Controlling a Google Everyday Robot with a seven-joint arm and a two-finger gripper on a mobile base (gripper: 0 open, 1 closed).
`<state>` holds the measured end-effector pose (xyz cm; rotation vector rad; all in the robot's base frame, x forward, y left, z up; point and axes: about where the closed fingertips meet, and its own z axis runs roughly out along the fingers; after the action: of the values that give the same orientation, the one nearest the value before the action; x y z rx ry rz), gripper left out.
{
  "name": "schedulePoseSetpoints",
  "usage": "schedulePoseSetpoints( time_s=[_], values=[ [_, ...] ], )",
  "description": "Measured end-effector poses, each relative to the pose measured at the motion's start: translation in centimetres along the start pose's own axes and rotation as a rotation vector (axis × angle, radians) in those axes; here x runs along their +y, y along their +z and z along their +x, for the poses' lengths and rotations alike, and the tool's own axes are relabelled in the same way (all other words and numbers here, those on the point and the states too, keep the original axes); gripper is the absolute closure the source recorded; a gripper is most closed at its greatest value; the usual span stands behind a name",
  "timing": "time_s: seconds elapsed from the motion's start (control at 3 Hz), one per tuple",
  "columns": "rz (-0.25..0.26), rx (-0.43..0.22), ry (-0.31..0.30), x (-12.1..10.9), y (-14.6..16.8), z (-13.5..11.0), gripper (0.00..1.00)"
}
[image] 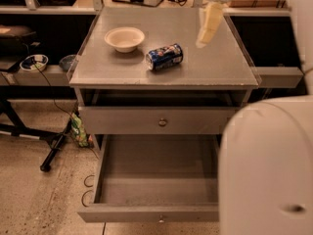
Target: Place pepsi can into middle drawer
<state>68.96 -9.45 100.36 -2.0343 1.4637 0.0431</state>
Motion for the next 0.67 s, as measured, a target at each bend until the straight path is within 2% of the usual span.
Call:
schedulePoseSetpoints(
  time_s=[0.33, 0.67],
  values=[
    [-0.05, -0.022, 0.036, -0.5, 2.8, 0.1, 0.0],
    [-0.052, -0.066, 0.072, -3.1, 8.3, -1.2, 0.0]
  ],
)
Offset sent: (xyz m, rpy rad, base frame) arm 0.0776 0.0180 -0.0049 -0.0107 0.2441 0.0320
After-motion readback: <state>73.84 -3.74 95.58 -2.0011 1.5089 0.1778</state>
